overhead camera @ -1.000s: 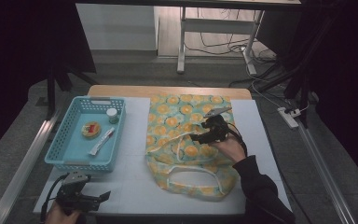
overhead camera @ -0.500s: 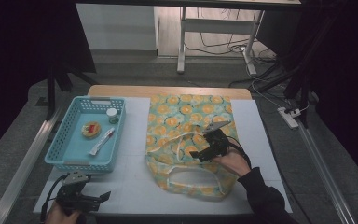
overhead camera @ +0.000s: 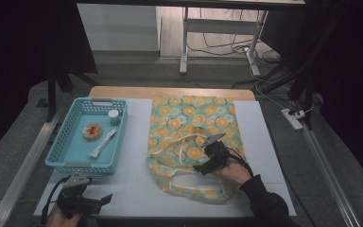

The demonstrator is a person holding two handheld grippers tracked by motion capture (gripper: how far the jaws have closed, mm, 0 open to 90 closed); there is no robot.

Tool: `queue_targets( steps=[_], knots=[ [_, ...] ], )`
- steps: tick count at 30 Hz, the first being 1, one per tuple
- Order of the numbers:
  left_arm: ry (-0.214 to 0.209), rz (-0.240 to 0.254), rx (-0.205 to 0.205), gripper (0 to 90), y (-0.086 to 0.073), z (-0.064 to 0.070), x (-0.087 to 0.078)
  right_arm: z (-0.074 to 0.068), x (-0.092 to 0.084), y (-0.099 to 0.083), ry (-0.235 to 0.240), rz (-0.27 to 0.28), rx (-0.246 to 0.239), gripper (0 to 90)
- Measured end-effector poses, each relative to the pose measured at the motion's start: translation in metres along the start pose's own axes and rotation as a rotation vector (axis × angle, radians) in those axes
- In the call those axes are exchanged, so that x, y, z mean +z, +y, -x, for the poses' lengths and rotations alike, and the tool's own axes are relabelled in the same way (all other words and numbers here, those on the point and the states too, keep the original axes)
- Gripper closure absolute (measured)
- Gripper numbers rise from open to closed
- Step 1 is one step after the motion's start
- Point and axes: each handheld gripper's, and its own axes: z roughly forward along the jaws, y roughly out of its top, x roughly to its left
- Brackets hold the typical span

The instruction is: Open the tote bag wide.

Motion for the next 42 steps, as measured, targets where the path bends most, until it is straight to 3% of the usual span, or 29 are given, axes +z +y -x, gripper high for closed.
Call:
queue_targets(
  steps=[5, 7, 9, 10, 11, 12, 15, 18, 19, 20, 24, 27, 33, 42],
  knots=[
    [0.001, -0.003, 0.000, 0.0, 0.000, 0.000, 0.000, -0.003, 0.002, 0.001, 0.001, 0.016, -0.013, 3.4],
    [0.001, -0.004, 0.000, 0.0, 0.000, 0.000, 0.000, -0.003, 0.001, 0.001, 0.014, 0.023, -0.029, 10.4],
    [0.001, -0.005, 0.000, 0.0, 0.000, 0.000, 0.000, -0.006, -0.003, 0.002, 0.035, 0.026, -0.061, 27.6],
    [0.002, -0.005, 0.001, 0.0, 0.000, 0.000, 0.000, -0.006, -0.003, 0.002, 0.035, 0.026, -0.061, 27.6],
    [0.002, -0.005, 0.001, 0.0, 0.000, 0.000, 0.000, -0.010, -0.005, 0.003, 0.051, 0.017, -0.083, 38.9],
    [0.003, -0.005, 0.002, 0.0, 0.000, 0.000, 0.000, -0.010, -0.005, 0.003, 0.051, 0.017, -0.083, 38.9],
    [0.003, -0.007, 0.002, 0.0, 0.000, 0.001, 0.000, -0.014, -0.007, 0.005, 0.077, 0.005, -0.103, 54.0],
    [0.003, -0.007, 0.003, 0.1, 0.000, 0.001, 0.001, -0.014, -0.009, 0.006, 0.088, -0.005, -0.108, 75.1],
    [0.002, -0.007, 0.003, 0.1, 0.000, 0.001, 0.001, -0.014, -0.009, 0.006, 0.088, -0.005, -0.108, 75.1],
    [0.003, -0.007, 0.003, 0.1, 0.000, 0.001, 0.001, -0.013, -0.010, 0.006, 0.092, -0.004, -0.089, 84.6],
    [0.003, -0.007, 0.005, 0.1, 0.000, 0.001, 0.001, -0.010, -0.010, 0.005, 0.106, 0.000, -0.083, 89.9],
    [0.002, -0.007, 0.006, 0.1, 0.000, 0.001, 0.001, -0.004, -0.010, 0.005, 0.141, -0.002, -0.034, 90.0],
    [0.002, -0.007, 0.006, 0.2, 0.000, 0.001, 0.001, -0.001, -0.019, 0.012, 0.127, 0.065, -0.015, 90.0],
    [0.001, -0.009, 0.004, 0.2, 0.000, 0.001, 0.001, 0.000, -0.023, 0.023, 0.150, 0.098, 0.005, 90.0]
  ],
)
